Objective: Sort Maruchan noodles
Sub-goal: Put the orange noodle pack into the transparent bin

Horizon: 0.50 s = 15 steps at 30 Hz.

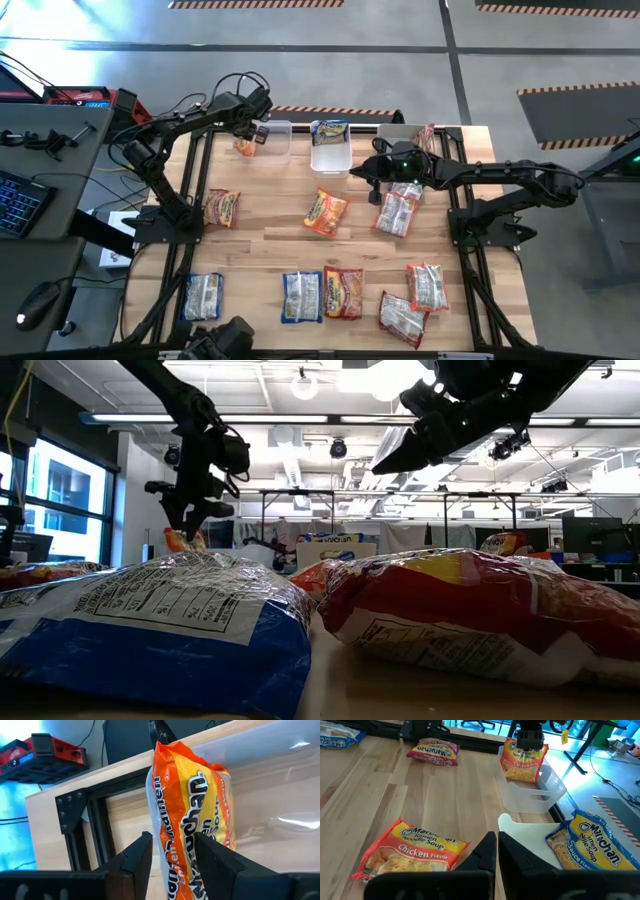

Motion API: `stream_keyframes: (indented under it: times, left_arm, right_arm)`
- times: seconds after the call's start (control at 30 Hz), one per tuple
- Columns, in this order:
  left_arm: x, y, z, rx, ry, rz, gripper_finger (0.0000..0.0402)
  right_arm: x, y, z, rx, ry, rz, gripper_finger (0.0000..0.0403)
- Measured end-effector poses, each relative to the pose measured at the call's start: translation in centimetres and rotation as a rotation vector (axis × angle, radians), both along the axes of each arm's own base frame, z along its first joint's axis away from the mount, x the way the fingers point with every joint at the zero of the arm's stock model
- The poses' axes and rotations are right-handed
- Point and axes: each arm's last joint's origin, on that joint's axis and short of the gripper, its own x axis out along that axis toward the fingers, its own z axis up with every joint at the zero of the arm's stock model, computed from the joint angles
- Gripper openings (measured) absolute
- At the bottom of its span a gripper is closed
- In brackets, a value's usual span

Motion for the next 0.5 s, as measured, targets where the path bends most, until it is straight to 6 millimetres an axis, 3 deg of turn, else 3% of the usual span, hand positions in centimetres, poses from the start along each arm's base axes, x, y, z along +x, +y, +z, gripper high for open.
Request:
stream_keyframes:
  times: [0.5]
  left_arm:
    - [-0.07, 0.01, 0.06, 0.004, 0.034, -0.032, 0.0136]
  right_arm:
    - [-0.02, 0.00, -0.07, -0.001, 0.008, 0.001, 0.0000]
